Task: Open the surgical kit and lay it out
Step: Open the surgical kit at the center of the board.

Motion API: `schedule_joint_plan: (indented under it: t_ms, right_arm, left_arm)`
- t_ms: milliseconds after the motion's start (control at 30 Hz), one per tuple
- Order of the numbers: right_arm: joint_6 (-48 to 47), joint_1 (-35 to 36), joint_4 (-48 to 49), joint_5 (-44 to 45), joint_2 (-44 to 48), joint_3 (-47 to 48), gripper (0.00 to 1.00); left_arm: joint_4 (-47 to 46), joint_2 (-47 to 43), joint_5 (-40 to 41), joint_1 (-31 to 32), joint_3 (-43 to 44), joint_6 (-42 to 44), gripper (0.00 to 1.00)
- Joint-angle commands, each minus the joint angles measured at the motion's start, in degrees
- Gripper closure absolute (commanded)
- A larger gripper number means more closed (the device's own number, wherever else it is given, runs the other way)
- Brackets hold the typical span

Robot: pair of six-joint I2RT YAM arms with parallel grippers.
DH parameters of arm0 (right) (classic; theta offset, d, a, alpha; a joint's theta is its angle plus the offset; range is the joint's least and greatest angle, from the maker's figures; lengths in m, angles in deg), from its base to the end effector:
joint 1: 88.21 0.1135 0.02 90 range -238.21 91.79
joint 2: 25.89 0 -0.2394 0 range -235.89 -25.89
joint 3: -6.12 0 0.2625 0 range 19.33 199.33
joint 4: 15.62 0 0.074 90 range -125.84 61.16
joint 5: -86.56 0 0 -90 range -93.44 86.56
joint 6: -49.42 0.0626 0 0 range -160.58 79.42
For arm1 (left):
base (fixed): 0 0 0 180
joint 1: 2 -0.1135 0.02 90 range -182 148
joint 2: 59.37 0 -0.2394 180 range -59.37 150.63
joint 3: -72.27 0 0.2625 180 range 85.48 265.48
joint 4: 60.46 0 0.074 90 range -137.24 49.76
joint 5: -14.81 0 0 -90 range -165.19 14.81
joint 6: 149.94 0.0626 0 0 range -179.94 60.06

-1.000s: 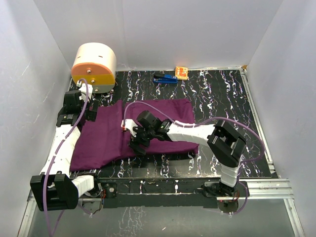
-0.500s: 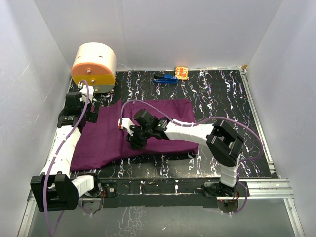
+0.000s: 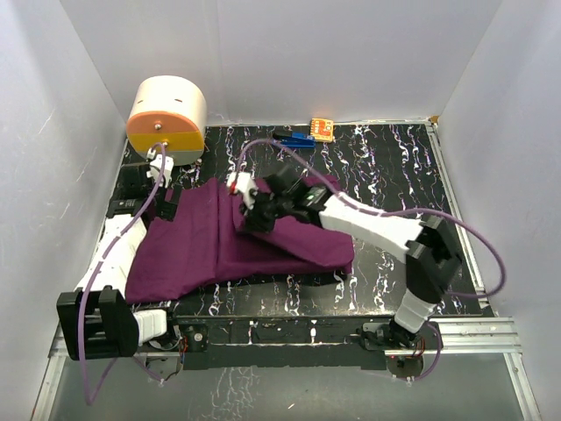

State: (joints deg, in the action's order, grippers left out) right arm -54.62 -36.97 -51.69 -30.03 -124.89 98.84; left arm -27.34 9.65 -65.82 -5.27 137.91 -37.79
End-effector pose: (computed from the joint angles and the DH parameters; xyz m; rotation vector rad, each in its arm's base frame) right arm 0.2376 0.3407 0.2337 -1.4782 1.8519 0.8597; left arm 0.3044 0.0276 0.2408 0.2748 2.2141 0.4254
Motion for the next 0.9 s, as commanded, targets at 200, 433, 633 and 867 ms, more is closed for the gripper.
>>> schedule_joint_plan:
  t_ms: [200, 433, 633, 867]
  right_arm:
    - [-0.27, -27.65, -1.21, 20.74, 31.01, -9.19, 1.0]
    - [-12.34, -55.29, -0.04, 52.32, 49.17, -35.5, 1.0]
    - [-26.46, -63.46, 19.79, 66.65, 45.4, -56.92, 0.55]
    - [-19.73, -63.39, 12.67, 56.74, 32.54, -46.32, 0.47]
  left_arm:
    - [-2.32, 4.87, -3.68, -0.31, 0.89, 2.22, 0.02]
    - [-6.57, 6.23, -2.5, -0.29, -2.39, 3.81, 0.02]
    - [-12.9, 7.98, 2.83, -0.32, -9.0, 7.46, 0.02]
    - [-15.2, 12.82, 5.86, -0.75, -10.74, 8.52, 0.02]
